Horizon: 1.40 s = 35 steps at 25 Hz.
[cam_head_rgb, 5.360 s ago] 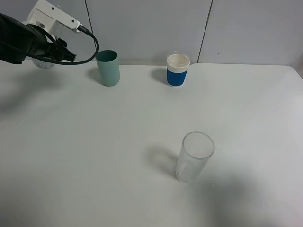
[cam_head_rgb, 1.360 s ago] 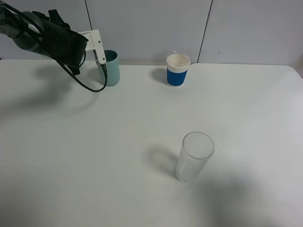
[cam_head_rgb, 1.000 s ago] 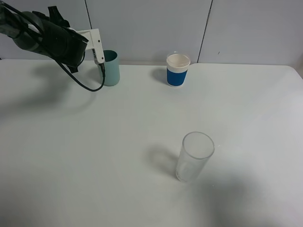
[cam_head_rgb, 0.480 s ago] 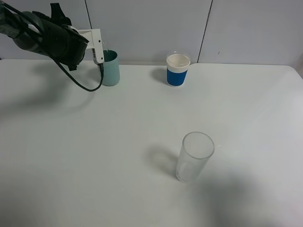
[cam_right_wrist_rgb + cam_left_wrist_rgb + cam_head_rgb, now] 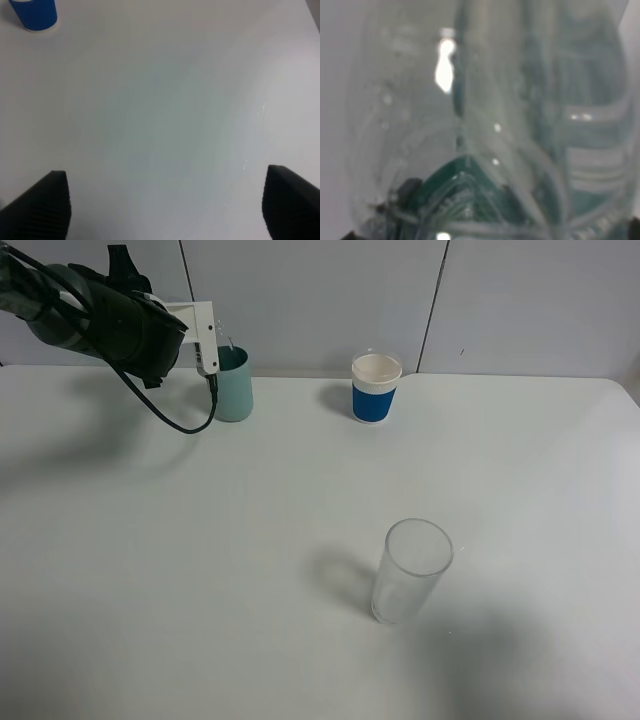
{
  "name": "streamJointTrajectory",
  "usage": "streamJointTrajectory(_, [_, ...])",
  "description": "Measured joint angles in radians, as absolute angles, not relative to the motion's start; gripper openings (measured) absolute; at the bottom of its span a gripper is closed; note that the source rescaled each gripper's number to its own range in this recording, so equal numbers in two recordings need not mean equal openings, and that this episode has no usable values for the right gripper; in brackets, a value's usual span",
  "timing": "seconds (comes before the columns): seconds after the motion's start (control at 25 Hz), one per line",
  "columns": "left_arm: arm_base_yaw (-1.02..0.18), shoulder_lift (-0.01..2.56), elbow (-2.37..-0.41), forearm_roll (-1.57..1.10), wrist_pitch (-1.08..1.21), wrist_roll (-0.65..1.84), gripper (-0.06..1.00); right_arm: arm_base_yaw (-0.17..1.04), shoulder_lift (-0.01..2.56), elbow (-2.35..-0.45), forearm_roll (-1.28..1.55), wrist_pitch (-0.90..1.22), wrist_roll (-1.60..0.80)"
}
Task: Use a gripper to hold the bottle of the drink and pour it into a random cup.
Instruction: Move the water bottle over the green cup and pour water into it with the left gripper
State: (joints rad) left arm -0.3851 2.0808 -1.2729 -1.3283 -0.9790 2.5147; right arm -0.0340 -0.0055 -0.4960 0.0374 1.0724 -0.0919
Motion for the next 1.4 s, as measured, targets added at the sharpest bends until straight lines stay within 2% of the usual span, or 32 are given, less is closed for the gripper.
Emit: streamJointTrajectory(1.4, [-0.358, 2.081, -1.273, -1.281, -0.998, 2.515, 0.0, -0.034, -0.006, -0.496, 0.037, 1.072, -0.092])
